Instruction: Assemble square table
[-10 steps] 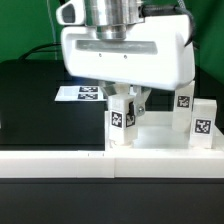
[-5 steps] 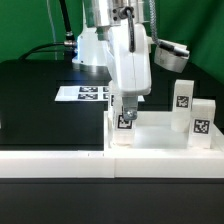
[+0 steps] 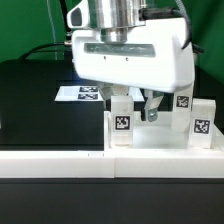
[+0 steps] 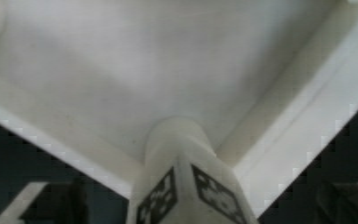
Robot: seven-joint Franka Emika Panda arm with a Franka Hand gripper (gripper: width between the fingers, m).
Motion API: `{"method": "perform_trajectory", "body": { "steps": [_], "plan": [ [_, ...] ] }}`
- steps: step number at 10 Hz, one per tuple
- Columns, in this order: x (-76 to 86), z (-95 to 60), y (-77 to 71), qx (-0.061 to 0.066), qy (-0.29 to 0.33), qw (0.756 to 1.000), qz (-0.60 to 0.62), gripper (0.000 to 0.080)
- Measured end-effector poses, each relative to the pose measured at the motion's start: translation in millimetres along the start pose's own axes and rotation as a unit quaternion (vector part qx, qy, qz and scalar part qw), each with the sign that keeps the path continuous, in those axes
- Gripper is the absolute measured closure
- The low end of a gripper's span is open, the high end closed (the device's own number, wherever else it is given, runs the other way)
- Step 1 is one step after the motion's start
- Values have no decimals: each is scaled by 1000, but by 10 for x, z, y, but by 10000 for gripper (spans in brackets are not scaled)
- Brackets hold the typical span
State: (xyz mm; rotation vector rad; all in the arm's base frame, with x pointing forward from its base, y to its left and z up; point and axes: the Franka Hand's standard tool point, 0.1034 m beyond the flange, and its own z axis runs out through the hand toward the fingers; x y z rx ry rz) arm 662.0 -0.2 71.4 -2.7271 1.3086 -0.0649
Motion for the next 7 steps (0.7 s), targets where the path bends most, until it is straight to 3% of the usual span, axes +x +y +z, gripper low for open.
{"method": "perform_trajectory", "body": {
  "steps": [4,5,6,7],
  "plan": [
    [12,3,8,-1,1,992,-128,150],
    [42,-11,20,-12,6,972,-234,150],
    [85,-32,-1,-27,16,933,-360,150],
    [90,-24,-27,-34,17,908,-417,150]
  ]
}}
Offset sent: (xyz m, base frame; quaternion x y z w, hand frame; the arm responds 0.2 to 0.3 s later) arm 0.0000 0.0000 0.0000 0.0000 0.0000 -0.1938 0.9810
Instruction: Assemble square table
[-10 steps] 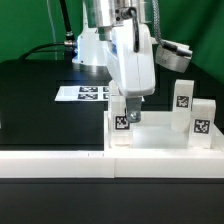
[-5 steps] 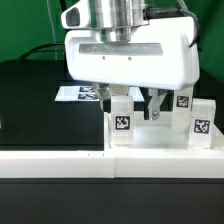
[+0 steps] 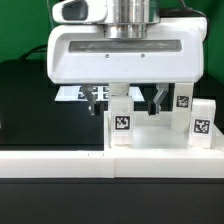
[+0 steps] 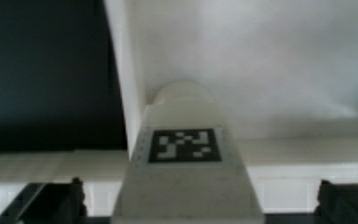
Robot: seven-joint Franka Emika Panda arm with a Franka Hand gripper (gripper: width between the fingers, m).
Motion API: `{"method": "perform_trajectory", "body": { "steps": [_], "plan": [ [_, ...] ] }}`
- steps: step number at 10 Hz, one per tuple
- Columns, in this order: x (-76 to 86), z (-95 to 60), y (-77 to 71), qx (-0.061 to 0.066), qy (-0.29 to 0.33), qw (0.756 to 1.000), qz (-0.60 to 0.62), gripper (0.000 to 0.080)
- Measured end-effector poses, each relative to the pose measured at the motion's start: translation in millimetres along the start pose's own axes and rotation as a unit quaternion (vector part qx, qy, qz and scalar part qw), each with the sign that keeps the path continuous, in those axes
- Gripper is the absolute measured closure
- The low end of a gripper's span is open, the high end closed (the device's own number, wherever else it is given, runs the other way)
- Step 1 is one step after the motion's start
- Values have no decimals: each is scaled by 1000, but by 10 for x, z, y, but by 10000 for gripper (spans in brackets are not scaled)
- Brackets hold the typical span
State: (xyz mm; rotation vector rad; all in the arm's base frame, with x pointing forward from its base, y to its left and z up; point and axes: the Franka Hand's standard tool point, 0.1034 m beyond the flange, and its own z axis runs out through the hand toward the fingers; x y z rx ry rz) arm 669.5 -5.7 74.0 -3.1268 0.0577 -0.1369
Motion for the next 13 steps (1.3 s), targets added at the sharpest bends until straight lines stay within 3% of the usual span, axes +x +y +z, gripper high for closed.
{"method": "perform_trajectory", "body": {
  "steps": [3,5,7,8,9,10,11,12,13],
  "plan": [
    [-3,3,8,0,0,999,42,165],
    [-3,4,4,0,0,993,120,517],
    [1,6,-7,0,2,977,211,512],
    [-6,11,-10,-7,12,956,293,512],
    [-5,12,-3,-6,16,942,335,512],
    [-1,16,21,10,16,902,431,512],
    [-13,18,65,37,8,846,532,512],
    [-10,9,87,53,-8,798,600,511],
    [-11,-2,115,58,-17,758,650,511]
  ]
}}
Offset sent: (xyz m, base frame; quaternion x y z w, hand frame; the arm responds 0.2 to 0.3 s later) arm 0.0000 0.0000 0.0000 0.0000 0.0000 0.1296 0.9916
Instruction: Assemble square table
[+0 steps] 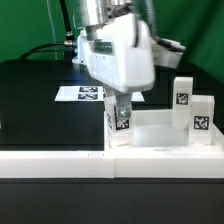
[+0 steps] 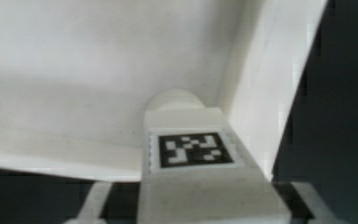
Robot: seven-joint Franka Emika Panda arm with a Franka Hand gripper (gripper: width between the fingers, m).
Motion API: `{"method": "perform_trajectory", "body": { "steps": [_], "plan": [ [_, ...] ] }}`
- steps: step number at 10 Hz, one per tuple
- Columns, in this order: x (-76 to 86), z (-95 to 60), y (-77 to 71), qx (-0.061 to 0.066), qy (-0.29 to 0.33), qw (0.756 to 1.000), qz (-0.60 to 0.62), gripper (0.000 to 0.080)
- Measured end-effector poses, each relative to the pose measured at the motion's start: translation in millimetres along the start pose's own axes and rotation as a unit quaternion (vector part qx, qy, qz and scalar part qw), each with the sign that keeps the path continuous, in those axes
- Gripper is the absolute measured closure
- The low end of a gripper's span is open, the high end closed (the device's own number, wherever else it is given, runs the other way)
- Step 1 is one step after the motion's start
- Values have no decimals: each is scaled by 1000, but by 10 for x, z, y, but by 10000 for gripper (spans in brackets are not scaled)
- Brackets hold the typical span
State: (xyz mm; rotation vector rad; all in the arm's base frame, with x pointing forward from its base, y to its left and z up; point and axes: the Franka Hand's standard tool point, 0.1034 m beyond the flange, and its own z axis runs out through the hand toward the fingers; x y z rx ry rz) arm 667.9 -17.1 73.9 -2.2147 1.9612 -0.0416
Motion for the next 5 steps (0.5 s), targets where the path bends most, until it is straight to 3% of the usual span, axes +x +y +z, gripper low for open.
{"method": "perform_trajectory", "body": {
  "steps": [3,4,5],
  "plan": [
    [-6,4,13,-5,-3,998,59,511],
    [-1,16,21,-2,1,1000,7,511],
    [-55,46,52,-5,5,999,-46,427]
  ]
}}
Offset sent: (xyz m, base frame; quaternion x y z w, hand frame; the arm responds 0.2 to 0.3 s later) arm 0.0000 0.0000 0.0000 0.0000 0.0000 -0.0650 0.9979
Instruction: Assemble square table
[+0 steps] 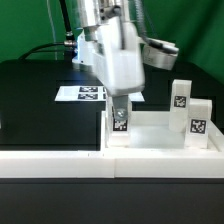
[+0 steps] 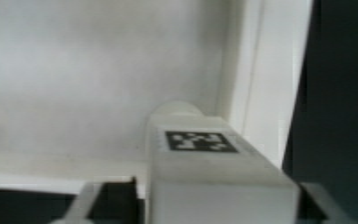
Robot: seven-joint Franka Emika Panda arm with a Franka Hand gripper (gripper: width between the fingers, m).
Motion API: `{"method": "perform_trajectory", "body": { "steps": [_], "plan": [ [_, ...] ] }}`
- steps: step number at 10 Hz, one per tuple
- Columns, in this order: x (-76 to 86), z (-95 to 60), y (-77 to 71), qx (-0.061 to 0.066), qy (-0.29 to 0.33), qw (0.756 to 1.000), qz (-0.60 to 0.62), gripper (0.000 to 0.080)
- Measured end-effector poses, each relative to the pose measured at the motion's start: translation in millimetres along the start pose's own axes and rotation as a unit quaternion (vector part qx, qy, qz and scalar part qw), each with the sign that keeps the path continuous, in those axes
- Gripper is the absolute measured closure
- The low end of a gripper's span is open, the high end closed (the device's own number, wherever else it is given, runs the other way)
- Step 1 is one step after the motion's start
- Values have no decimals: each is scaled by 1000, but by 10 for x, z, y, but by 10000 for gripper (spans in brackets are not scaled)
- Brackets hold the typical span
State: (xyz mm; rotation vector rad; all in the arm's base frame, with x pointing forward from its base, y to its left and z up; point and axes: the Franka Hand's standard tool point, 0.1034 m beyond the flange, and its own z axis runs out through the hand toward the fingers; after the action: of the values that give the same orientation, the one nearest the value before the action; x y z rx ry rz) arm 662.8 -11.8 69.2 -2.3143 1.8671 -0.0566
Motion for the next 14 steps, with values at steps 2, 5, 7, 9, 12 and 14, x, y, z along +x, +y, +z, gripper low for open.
{"method": "perform_trajectory", "body": {
  "steps": [2,5,7,9,12,14],
  "plan": [
    [-101,-18,-64,-2,12,988,-155,180],
    [-64,-16,-49,-7,14,964,-265,151],
    [-46,-19,-46,-13,17,937,-350,150],
    [-71,-42,-84,-35,17,851,-524,150],
    [-62,-40,-88,-33,19,866,-499,275],
    [-45,-36,-78,-33,20,887,-461,502]
  ]
}}
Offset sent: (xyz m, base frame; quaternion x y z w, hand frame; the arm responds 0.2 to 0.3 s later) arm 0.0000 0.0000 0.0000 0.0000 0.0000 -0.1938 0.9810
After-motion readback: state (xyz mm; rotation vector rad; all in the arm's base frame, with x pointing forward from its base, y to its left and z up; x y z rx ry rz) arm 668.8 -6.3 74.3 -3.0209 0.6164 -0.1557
